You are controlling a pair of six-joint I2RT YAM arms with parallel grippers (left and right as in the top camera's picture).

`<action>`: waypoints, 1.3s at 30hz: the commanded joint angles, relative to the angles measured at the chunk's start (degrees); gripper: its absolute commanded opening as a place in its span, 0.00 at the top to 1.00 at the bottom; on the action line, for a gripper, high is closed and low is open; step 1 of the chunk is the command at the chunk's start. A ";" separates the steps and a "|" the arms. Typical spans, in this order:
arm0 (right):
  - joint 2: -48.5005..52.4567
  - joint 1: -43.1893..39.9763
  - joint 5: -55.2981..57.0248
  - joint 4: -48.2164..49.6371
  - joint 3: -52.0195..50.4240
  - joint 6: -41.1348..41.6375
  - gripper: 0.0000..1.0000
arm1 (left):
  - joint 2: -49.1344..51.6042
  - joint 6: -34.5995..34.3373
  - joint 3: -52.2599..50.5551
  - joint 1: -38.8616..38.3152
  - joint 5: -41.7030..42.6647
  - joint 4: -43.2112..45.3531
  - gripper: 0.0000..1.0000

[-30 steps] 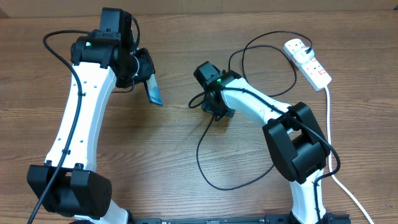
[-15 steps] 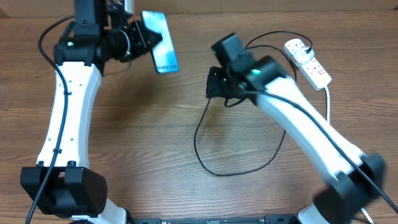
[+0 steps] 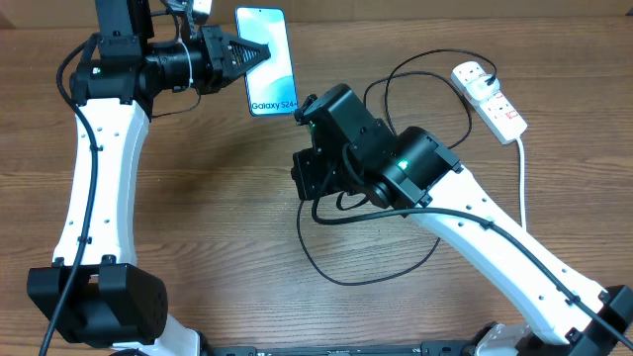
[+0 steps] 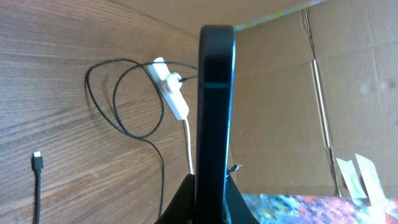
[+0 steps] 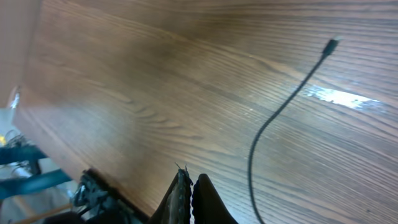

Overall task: Plug charger to phone and switch on socket
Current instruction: 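Lift the plug with the right gripper toward the phone's bottom edge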

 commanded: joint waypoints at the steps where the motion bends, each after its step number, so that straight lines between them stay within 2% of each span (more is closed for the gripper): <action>1: -0.81 -1.38 5.53 -0.66 0.70 3.08 0.96 | -0.37 2.34 0.50 -0.33 0.37 -0.90 0.96; 3: -0.81 -1.95 7.48 -0.96 0.70 4.87 0.96 | -0.37 2.29 0.50 -0.28 -6.10 -2.21 0.96; 5: -0.79 -2.25 10.01 -1.64 0.66 6.80 0.91 | -0.37 2.29 0.48 -0.28 -13.79 -4.59 0.96; 6: -0.79 -2.29 11.30 -2.12 0.66 7.85 0.83 | -0.37 2.32 0.48 -0.28 -18.05 -6.19 0.96; 8: -0.72 -2.29 12.41 -2.64 0.66 8.96 0.53 | -0.37 2.56 0.48 -0.48 -25.18 -9.33 0.96; 9: -0.68 -2.34 12.31 -2.47 0.66 9.09 0.42 | -0.37 2.99 0.48 -0.70 -27.85 -10.71 0.96; 11: -0.42 -2.82 10.73 -2.29 1.18 9.05 0.31 | -0.37 4.37 0.48 -1.14 -31.65 -12.79 0.96; 16: 4.50 -7.21 5.42 -10.56 12.15 5.92 0.30 | -0.37 5.33 0.48 -1.31 -35.10 -14.47 0.96; 22: 18.84 -11.87 5.33 -27.17 37.90 0.52 0.29 | -0.37 5.31 0.48 -1.60 -35.06 -14.51 0.96; 25: 27.17 -13.31 5.25 -31.04 46.58 -0.04 0.28 | -0.37 5.31 0.48 -1.84 -35.01 -14.58 0.96; 31: 37.07 -13.20 6.75 -25.33 46.75 2.29 0.28 | -0.37 5.33 0.48 -2.38 -35.30 -15.91 0.96; 36: 44.11 -11.50 13.44 -24.24 46.75 12.76 0.47 | -0.37 5.31 0.48 -2.36 -37.57 -17.11 0.96; 39: 47.74 -10.64 13.44 -23.98 46.75 14.03 0.51 | -0.37 5.16 0.48 -2.25 -40.35 -17.90 0.96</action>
